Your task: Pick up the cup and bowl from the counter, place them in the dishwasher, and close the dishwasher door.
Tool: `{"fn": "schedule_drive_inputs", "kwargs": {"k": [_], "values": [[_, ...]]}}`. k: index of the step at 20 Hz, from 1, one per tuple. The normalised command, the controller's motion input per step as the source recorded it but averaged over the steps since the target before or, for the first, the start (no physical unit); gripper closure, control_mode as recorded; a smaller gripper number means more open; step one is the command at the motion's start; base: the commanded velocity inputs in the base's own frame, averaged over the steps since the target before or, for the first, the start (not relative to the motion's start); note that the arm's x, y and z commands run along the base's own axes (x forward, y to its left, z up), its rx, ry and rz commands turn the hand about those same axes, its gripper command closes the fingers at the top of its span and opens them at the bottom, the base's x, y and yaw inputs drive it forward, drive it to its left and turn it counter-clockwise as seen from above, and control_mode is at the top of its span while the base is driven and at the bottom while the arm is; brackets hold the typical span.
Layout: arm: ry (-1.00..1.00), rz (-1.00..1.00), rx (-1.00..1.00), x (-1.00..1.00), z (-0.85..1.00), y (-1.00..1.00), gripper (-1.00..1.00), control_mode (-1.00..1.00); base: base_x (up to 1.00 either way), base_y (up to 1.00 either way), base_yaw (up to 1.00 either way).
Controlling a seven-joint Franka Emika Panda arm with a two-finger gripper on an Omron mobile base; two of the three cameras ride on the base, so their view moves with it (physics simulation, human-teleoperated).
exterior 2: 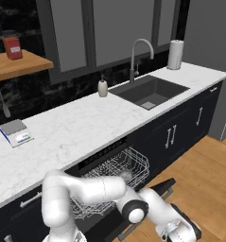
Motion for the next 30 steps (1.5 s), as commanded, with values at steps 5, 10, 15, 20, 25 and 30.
{"fn": "schedule_drive_inputs", "kwargs": {"k": [5, 10, 15, 20, 25, 30], "values": [[0.0, 0.0, 0.0, 0.4, -0.74, 0.19, -1.0, -1.0, 0.0, 0.0, 0.0], [0.0, 0.06, 0.0, 0.43, -0.75, 0.02, -1.0, -1.0, 0.0, 0.0, 0.0], [-0.08, 0.2, 0.04, 0.09, -0.84, 0.41, -1.0, -1.0, 0.0, 0.0, 0.0], [-0.31, 0.24, 0.15, -0.05, -0.24, 0.96, -1.0, -1.0, 0.0, 0.0, 0.0], [-0.29, 0.27, 0.32, -0.01, 0.0, 1.0, -1.0, -1.0, 0.0, 0.0, 0.0], [-0.29, 0.25, 0.23, 0.02, 0.0, 1.0, -1.0, -1.0, 0.0, 0.0, 0.0]]}}
